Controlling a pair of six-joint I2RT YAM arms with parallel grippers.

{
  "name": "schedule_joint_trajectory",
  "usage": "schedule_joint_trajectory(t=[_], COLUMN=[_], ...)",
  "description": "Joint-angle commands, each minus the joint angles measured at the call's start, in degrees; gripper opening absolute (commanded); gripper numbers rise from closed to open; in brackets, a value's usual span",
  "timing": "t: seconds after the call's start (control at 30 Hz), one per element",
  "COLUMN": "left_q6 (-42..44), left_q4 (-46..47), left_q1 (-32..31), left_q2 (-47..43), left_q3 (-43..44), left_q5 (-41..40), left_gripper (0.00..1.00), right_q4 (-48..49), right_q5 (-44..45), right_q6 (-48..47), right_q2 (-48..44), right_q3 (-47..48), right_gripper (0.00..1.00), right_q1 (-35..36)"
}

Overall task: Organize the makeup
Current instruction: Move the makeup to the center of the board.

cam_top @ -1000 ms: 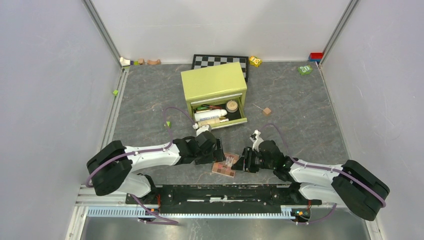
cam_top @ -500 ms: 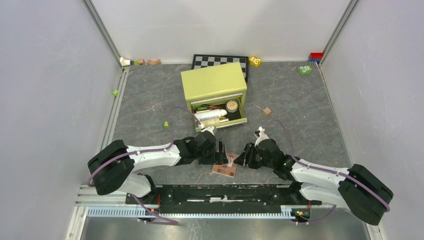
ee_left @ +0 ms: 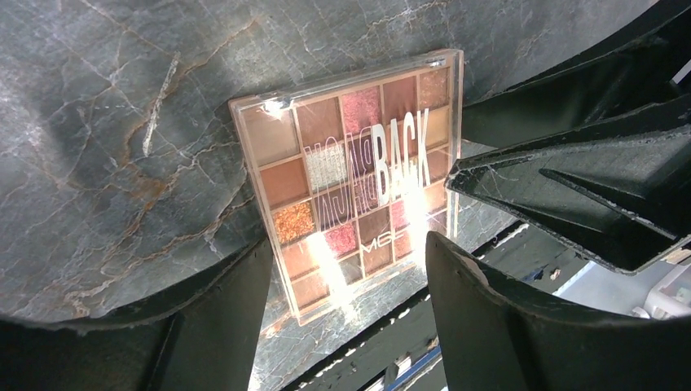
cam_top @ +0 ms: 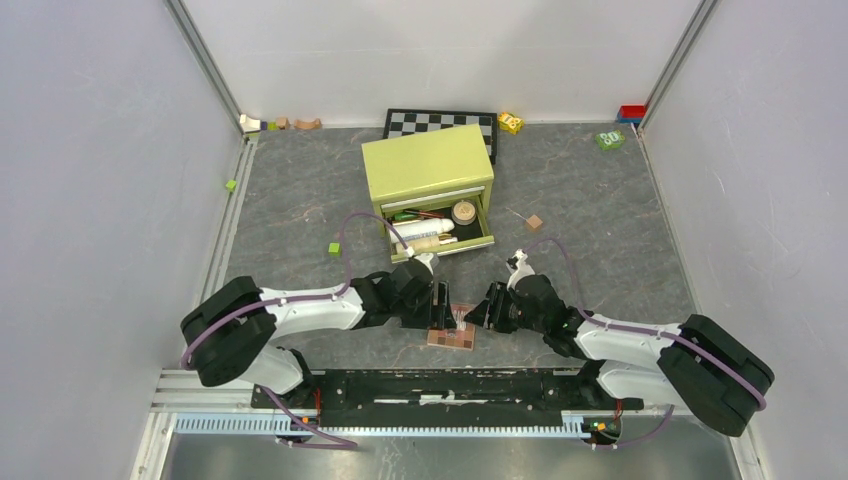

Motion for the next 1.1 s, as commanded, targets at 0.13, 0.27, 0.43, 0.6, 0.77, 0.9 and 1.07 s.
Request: schedule_joint_trajectory(t=[0.13,0.27,0.43,0.6,0.77,0.9,1.07], left_q6=[0.34,-0.09,0.3,1.35,2.52,2.2,2.41], left_q4=[0.31,-1.77,-2.89,-3.94,-5.94,-5.48,-5.89], left_q1=[-0.94,-0.95,-0.91,-0.95,-0.86,-0.86,-0.64], left_q2=[2.38,-0.43,-2.42,-2.08,-1.09,-2.03,-3.22], left_q3=[3.46,4.75,6.17,8.62,10.19,9.11,9.47], left_q5=[2.04,-0.34,-1.89,-2.68,-3.73,-3.83,-4.86], left_gripper=[0.74,0.74,0.75,0.74,0.72,0.71,0.72], right_q4=[-5.75,-7.09,-5.66,-6.03,-7.45,-6.95,-4.55], right_q5=[0.36,1.55,2.33,2.54,2.97,2.64,2.34], right_q6=[-2.66,-3.54,-3.37,-4.18,-5.46,-5.05,-5.61], right_q2=[-2.92,-5.27,-5.13,-4.21,-3.93,-4.3,-4.98], right_q3=[0.61,1.97,2.71,4.98,6.91,6.47,6.1], right_gripper=[0.48,0.48,0.48,0.48,0.47,0.48,0.47], right_q1=[0.93,0.93,0.8,0.41,0.23,0.21,0.15])
